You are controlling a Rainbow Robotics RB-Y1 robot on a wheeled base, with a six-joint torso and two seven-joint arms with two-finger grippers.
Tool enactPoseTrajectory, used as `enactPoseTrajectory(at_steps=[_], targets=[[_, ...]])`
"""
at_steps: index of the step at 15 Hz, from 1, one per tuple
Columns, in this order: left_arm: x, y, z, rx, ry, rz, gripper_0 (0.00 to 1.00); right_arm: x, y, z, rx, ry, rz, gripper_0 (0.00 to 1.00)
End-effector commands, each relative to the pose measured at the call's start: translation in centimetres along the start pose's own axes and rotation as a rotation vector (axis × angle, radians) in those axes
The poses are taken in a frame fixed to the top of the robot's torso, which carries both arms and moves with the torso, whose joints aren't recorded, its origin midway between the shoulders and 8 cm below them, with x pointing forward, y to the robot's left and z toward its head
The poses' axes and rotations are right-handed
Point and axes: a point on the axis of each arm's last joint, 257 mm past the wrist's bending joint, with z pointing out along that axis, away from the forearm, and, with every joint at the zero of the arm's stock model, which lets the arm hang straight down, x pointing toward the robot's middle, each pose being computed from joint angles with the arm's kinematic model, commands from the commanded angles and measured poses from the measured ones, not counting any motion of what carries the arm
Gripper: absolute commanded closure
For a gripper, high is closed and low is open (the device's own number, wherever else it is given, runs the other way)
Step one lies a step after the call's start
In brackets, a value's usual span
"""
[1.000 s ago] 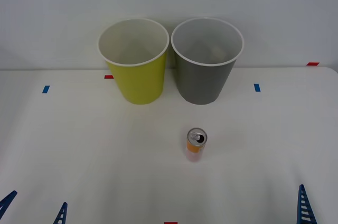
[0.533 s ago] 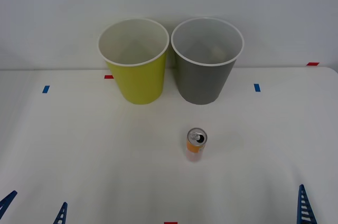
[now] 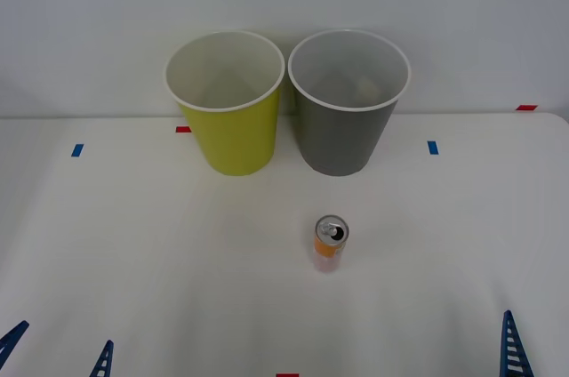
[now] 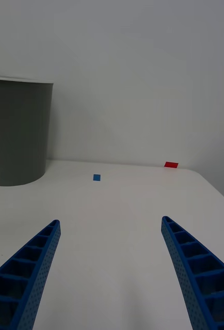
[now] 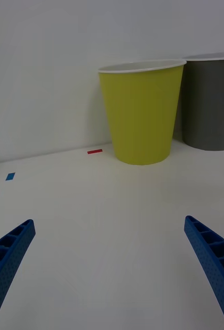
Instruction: Put cans in the gray bin and PET bottles in the light green bin.
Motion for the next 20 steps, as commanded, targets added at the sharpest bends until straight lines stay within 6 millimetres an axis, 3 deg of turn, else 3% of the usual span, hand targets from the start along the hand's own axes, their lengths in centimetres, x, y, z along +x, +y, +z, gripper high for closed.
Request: enactPoseTrajectory(at_steps=[1,12,13,14,20], targets=[[0.0,0.0,0.0,0.0,0.0,0.0,0.0,0.0,0.0,0.0,0.0,0.0,0.0,0.36],[0.0,0.0,0.0,0.0,0.0,0.0,0.0,0.0,0.0,0.0,0.0,0.0,0.0,0.36],[0.0,0.0,0.0,0.0,0.0,0.0,0.0,2.0,0.3,-0.5,0.01,0.048,0.013,0.35],[0.0,0.0,0.0,0.0,0.0,0.0,0.0,2.5,0.5,-0.8,0.015,0.063,0.028,0.36],[0.0,0.0,0.0,0.0,0.0,0.0,0.0,1.4,3.5,-1.1,-0.081,0.021,0.06,0.35]])
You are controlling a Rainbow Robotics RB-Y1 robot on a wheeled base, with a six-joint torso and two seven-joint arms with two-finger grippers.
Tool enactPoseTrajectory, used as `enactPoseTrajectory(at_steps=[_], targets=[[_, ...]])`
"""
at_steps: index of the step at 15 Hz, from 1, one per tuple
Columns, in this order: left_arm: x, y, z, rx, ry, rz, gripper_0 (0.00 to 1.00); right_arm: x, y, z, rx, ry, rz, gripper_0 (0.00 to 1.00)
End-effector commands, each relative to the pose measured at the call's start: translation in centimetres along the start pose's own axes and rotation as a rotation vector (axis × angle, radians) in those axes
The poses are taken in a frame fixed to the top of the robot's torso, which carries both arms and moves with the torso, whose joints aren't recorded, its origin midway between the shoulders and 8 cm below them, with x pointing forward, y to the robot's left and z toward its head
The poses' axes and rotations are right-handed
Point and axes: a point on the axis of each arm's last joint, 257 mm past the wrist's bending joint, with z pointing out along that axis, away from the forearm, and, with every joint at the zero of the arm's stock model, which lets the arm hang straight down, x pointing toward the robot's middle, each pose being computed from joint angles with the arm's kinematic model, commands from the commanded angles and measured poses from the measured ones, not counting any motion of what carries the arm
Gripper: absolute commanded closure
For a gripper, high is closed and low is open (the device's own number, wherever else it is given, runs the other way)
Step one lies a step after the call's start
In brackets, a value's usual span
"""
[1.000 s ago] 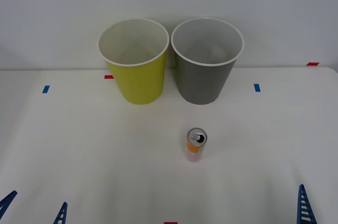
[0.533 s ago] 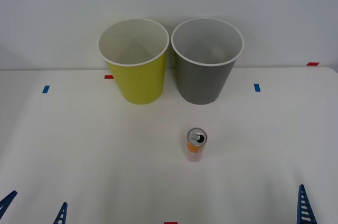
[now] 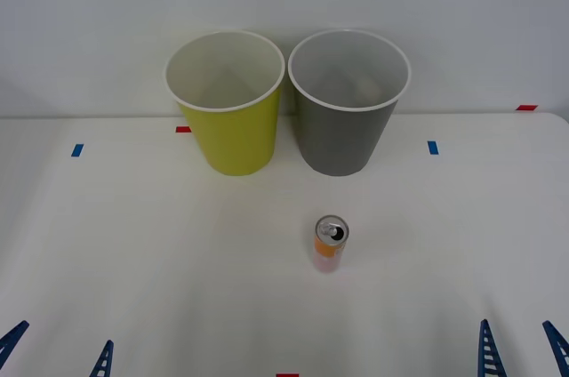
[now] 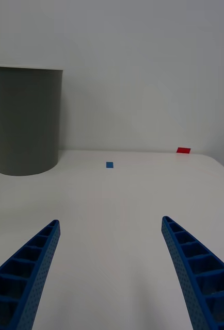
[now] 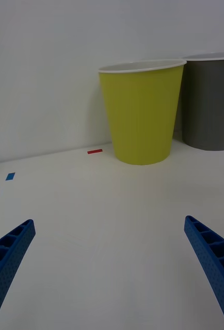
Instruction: Put cans in the gray bin and PET bottles in the light green bin.
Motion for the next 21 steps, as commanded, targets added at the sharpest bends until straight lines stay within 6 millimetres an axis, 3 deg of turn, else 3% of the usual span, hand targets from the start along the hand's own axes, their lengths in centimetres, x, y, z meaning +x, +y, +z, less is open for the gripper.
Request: enactPoseTrajectory(at_steps=[1,11,21], targets=[[0.0,0.0,0.0,0.0,0.0,0.0,0.0,-0.1,1.4,-0.5,-0.062,-0.002,0.01,0.29],[0.0,0.0,0.0,0.0,0.0,0.0,0.0,1.3,5.0,-0.5,-0.311,-0.002,0.012,0.01],[0.0,0.0,0.0,0.0,0.0,0.0,0.0,0.5,5.9,-0.2,-0.357,-0.039,0.001,0.0]])
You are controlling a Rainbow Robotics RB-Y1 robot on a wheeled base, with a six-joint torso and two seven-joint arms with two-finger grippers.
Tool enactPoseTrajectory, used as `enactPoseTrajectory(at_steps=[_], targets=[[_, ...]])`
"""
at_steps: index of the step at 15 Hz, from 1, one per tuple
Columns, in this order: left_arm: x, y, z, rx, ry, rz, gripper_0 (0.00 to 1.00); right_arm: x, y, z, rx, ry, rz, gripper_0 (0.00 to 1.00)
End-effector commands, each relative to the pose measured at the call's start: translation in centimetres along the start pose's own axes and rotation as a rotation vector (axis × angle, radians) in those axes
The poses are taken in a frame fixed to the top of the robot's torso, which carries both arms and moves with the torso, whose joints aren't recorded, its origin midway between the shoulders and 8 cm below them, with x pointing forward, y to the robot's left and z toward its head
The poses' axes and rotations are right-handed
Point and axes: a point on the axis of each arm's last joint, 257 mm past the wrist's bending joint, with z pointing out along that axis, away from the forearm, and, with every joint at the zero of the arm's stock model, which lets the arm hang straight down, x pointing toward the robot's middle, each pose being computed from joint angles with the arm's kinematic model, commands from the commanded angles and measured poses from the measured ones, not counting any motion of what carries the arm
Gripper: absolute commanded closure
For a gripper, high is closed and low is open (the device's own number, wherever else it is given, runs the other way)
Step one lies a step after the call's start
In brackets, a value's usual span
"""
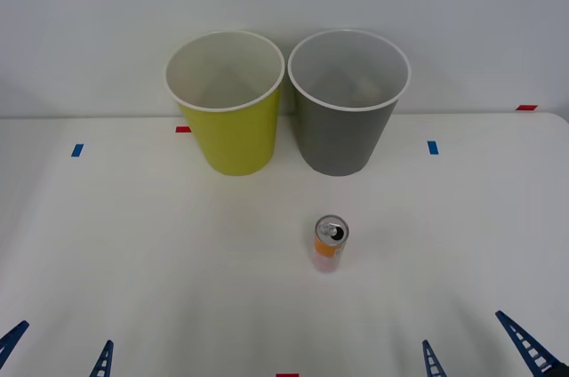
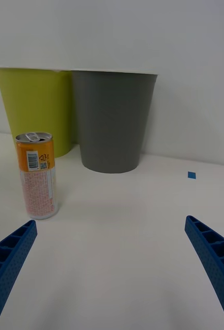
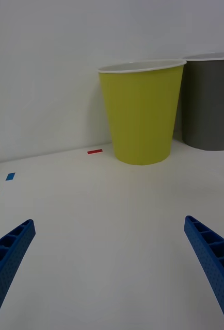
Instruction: Put cans in the gray bin and PET bottles in the light green bin.
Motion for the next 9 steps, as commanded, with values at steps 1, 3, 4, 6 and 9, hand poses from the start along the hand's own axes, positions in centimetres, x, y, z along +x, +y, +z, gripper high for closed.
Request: enactPoseTrajectory(at_steps=[1,3,4,6,9], targets=[[0.0,0.0,0.0,0.0,0.0,0.0,0.0,-0.2,0.5,0.6,-0.01,-0.015,0.005,0.0],[0.0,0.0,0.0,0.0,0.0,0.0,0.0,-0.1,1.0,1.2,-0.021,-0.016,0.008,0.0],[0.0,0.0,0.0,0.0,0.0,0.0,0.0,0.1,1.3,1.8,-0.029,-0.012,0.006,0.0],[0.0,0.0,0.0,0.0,0.0,0.0,0.0,0.4,1.9,2.7,-0.043,-0.006,0.002,0.0],[0.0,0.0,0.0,0.0,0.0,0.0,0.0,1.9,2.6,3.7,-0.055,-0.019,-0.003,0.0]])
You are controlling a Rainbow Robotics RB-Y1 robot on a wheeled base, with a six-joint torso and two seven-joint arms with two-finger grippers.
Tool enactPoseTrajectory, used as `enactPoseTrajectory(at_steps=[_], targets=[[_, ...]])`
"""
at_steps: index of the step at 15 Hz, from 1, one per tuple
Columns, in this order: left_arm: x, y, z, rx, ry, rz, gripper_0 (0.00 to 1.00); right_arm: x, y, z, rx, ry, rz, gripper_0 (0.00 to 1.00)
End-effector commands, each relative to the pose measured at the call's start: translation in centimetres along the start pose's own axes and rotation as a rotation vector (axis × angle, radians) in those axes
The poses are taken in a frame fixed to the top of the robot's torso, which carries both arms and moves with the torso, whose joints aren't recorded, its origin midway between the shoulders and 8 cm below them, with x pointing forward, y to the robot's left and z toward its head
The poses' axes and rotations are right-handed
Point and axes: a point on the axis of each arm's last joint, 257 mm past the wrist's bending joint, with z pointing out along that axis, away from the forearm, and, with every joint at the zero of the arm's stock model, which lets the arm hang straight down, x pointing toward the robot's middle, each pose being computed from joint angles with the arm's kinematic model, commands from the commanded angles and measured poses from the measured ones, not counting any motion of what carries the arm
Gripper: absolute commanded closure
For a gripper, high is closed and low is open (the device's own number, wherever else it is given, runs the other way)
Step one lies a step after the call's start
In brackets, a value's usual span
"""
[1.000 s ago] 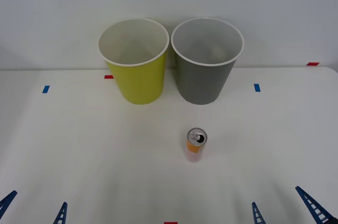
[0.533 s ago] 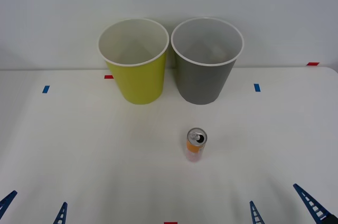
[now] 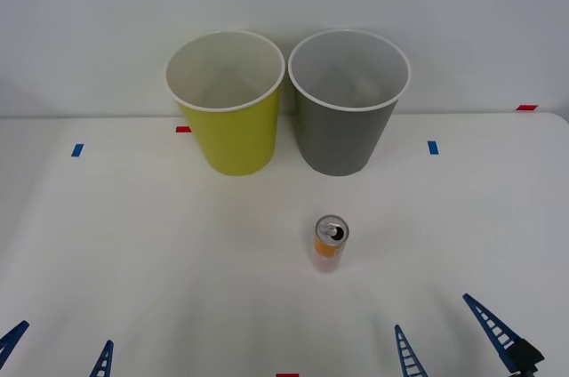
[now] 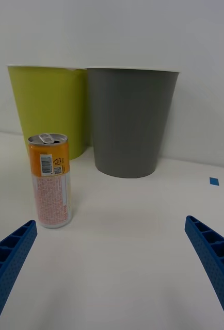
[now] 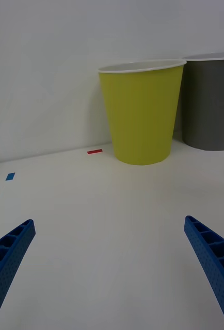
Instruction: Put cans in the gray bin and PET bottles in the light green bin.
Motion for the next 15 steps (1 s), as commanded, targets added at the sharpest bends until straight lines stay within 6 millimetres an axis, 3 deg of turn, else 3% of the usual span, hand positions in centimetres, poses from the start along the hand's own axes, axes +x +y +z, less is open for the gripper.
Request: enactPoseTrajectory(at_steps=[1,15], targets=[[0.0,0.0,0.0,0.0,0.0,0.0,0.0,1.1,0.8,1.1,-0.015,-0.02,-0.011,0.0],[0.0,0.0,0.0,0.0,0.0,0.0,0.0,2.5,5.9,11.2,-0.136,-0.024,-0.006,0.0]])
